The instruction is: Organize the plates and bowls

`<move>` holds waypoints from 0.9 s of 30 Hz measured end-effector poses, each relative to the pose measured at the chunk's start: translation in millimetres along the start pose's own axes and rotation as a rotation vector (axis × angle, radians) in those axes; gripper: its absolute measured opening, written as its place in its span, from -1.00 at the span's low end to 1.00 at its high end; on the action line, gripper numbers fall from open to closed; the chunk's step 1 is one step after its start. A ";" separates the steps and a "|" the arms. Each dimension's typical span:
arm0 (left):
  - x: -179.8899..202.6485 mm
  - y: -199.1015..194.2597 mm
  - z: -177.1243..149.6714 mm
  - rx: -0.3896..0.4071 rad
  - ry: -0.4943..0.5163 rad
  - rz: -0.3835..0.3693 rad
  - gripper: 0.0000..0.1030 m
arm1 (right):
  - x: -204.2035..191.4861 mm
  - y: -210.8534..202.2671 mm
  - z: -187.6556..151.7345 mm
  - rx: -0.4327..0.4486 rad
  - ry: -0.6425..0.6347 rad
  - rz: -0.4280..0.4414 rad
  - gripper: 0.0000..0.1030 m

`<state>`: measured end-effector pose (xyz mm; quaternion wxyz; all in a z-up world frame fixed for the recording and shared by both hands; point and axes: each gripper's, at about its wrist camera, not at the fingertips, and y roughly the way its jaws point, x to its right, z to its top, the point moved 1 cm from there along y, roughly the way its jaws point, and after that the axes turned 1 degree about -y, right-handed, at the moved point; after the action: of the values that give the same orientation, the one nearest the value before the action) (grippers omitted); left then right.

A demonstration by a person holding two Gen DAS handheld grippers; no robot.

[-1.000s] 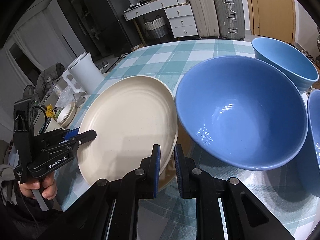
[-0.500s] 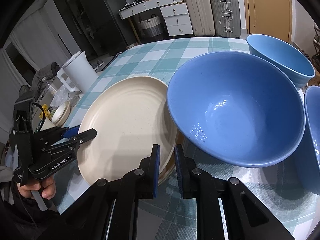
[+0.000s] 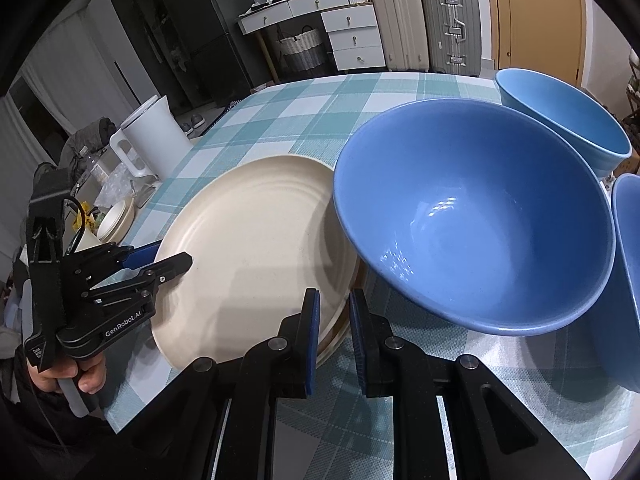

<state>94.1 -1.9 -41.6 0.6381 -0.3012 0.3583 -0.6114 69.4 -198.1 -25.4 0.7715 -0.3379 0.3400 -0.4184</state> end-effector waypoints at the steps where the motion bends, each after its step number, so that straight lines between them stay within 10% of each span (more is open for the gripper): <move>1: 0.3 0.2 -0.1 0.000 0.002 0.002 -0.52 | 0.2 0.1 -0.1 0.000 0.003 0.001 -0.68; 27: 1.8 3.7 -1.0 -0.015 0.011 0.006 -0.47 | -2.4 3.4 -4.3 0.002 -0.019 -0.035 -0.67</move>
<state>95.4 -3.4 -45.4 0.6358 -0.3013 0.3672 -0.6084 66.3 -195.6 -29.9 0.7676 -0.3470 0.3259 -0.4291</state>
